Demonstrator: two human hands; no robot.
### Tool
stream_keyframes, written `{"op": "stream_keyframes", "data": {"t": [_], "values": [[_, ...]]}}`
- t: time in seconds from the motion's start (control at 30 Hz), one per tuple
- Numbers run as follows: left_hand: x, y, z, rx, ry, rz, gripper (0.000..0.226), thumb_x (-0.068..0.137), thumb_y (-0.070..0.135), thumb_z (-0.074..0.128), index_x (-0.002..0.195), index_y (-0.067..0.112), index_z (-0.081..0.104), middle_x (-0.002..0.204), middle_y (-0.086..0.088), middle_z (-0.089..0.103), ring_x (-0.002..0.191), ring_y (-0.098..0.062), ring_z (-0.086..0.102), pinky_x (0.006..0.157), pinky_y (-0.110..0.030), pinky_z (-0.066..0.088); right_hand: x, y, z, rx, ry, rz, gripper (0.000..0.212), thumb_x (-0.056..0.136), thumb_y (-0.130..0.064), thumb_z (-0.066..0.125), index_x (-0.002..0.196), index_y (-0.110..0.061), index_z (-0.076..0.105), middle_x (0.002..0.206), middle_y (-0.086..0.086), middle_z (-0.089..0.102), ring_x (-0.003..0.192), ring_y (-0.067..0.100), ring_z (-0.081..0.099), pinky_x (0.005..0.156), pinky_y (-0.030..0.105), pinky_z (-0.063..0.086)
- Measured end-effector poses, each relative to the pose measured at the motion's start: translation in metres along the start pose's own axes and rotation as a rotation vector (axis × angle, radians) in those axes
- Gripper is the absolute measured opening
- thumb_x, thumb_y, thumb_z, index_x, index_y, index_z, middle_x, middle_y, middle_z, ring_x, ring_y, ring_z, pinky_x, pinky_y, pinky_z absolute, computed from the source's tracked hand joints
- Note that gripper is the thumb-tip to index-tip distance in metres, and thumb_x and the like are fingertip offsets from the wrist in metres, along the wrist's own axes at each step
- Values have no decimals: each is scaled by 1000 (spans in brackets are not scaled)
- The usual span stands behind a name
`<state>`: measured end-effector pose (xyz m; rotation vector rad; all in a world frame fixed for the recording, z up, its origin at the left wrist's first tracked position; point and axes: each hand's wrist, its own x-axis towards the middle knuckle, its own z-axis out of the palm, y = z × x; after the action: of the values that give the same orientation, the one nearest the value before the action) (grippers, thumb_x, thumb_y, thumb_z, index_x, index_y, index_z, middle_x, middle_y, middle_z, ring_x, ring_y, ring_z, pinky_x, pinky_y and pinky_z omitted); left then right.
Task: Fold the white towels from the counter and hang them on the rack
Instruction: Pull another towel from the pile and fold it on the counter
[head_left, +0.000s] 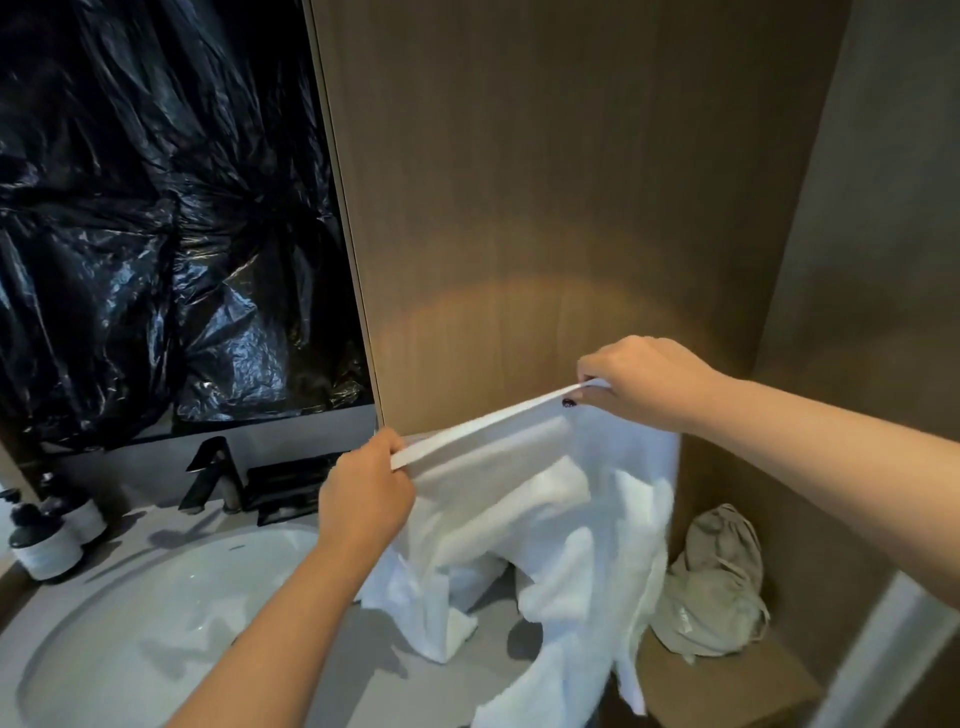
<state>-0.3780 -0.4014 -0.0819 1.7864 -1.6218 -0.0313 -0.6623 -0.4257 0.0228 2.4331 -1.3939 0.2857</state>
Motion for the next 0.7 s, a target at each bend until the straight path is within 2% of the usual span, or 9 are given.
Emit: {"op": "stream_keyframes", "data": {"t": [0.13,0.23,0.33,0.4,0.47,0.53,0.6,0.63,0.7], "values": [[7,-26,3,-30,-88,41,23,90,4,49,88,26,55,72,1,59,61,-20,54,46,-32,37,-11,23,19,42,-28,191,26,96,-47,51,90,-23,56,86,-2,61,77,12,61,63,24,51],[13,-38,4,-22,-140,16,20,95,6,47,97,24,56,74,-4,61,61,-25,56,49,-34,42,-21,39,26,73,-4,331,28,97,-44,52,85,-20,58,78,-1,60,67,11,56,52,21,36],[13,-39,1,-171,-135,-34,16,99,16,51,91,24,62,75,-3,63,64,-25,57,51,-31,41,-34,47,22,166,34,491,31,98,-40,54,79,-16,59,71,0,57,62,13,53,49,23,29],[11,-25,-3,-346,-87,-27,16,96,18,59,84,25,67,76,6,66,69,-16,59,56,-28,41,-41,47,23,249,30,556,32,98,-38,54,76,-16,61,72,2,59,63,16,54,49,24,30],[10,0,-11,-509,-54,-6,14,91,18,65,80,25,70,74,14,68,71,-2,60,60,-23,43,-44,41,27,332,23,523,26,95,-41,59,80,-19,64,79,-1,62,70,15,58,53,24,37],[8,32,-19,-623,-47,64,12,86,16,71,78,24,71,72,18,68,70,7,60,61,-12,43,-43,24,28,468,5,399,23,89,-41,67,102,-23,65,97,-6,62,84,10,58,64,19,43],[5,61,-25,-695,-74,180,14,83,11,74,76,21,70,74,14,68,69,8,59,62,-7,42,-38,-3,27,659,-44,273,46,84,-39,74,124,-25,57,116,-8,58,101,8,57,81,17,46],[3,73,-26,-731,-109,229,16,82,7,75,74,20,70,75,11,68,67,7,59,62,-7,42,-34,-18,26,747,-48,218,51,82,-36,76,127,-26,55,121,-9,58,107,8,57,88,19,47],[-1,89,-25,-779,-180,267,16,79,7,78,73,19,69,72,6,67,64,3,57,61,-12,44,-27,-42,27,923,7,140,38,84,-21,76,118,-22,61,114,-4,66,103,9,63,89,22,49]]}}
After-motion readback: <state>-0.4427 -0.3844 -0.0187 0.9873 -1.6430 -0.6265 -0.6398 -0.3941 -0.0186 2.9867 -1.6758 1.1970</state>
